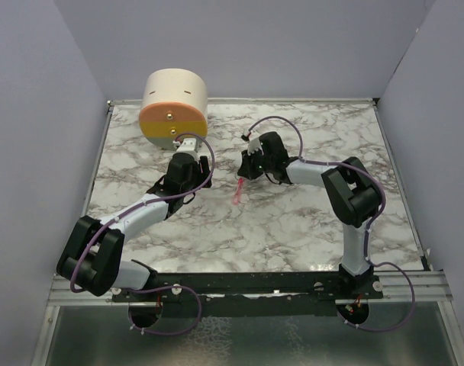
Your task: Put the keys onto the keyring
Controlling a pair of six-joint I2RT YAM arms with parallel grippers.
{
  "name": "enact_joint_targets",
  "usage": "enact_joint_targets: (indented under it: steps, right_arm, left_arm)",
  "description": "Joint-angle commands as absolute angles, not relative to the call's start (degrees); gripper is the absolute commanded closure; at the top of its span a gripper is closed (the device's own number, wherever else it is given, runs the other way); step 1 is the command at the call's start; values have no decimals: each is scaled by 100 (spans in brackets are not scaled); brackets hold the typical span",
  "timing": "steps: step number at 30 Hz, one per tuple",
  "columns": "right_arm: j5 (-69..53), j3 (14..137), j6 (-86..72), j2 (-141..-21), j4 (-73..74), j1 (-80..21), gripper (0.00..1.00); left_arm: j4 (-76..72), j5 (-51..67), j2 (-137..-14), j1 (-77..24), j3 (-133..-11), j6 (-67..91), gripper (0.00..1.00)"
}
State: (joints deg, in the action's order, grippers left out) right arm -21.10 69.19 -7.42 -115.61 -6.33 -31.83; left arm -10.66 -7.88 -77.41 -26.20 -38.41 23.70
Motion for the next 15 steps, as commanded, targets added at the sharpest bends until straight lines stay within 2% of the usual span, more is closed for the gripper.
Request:
enact_joint_targets:
  steps: [1,15]
  right_arm:
    - [-2005,6605,-821,-11184,-1043,-3217,99]
    - [-213,5230,-1188,-9146,-1416,-3671,99]
  left_arm:
    - [-1169,-600,-7633,-2578,-3753,2364,40]
    - [-1763,557,-7422,-2582,-3543,2339,40]
